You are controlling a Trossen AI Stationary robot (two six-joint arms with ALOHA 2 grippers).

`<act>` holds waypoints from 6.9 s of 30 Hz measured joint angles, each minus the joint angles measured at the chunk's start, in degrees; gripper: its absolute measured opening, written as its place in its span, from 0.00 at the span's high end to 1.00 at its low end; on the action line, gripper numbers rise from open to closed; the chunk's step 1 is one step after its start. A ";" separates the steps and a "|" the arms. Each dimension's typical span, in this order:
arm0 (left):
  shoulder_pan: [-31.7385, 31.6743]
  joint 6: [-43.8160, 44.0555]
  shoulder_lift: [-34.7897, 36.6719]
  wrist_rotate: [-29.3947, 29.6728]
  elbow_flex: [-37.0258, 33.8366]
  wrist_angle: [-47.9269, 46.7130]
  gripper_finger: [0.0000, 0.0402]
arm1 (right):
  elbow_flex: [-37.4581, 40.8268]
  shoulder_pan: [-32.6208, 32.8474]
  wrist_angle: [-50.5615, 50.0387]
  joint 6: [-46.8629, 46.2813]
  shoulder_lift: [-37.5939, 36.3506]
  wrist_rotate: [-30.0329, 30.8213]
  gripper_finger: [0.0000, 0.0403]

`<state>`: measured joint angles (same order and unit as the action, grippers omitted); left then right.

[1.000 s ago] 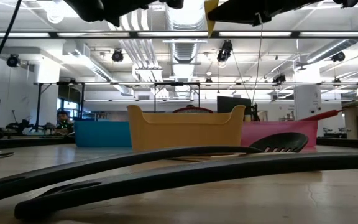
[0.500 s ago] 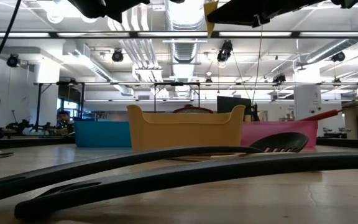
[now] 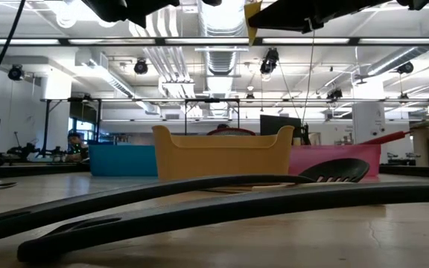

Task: Pick & Place Kitchen Items
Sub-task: Put the yellow spatula into the yellow bin, then put the blue patterned table knife into the blue bin

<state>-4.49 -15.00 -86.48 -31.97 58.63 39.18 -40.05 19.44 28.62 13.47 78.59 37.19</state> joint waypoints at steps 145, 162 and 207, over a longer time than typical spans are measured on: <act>12.60 18.75 -21.84 30.90 58.44 -102.25 0.62 | 2.82 1.05 -42.06 -35.93 -11.76 15.19 0.79; 31.51 17.82 -18.12 57.87 52.40 -103.98 0.63 | 1.79 1.05 -42.09 -35.34 -11.74 13.18 0.71; 39.51 28.41 9.96 36.86 -15.96 -75.87 0.63 | 2.03 1.05 -41.61 -36.00 -11.74 11.82 0.53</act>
<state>35.02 13.40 -76.52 4.89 42.68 -36.69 -38.02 20.49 -12.99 -22.52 66.85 49.01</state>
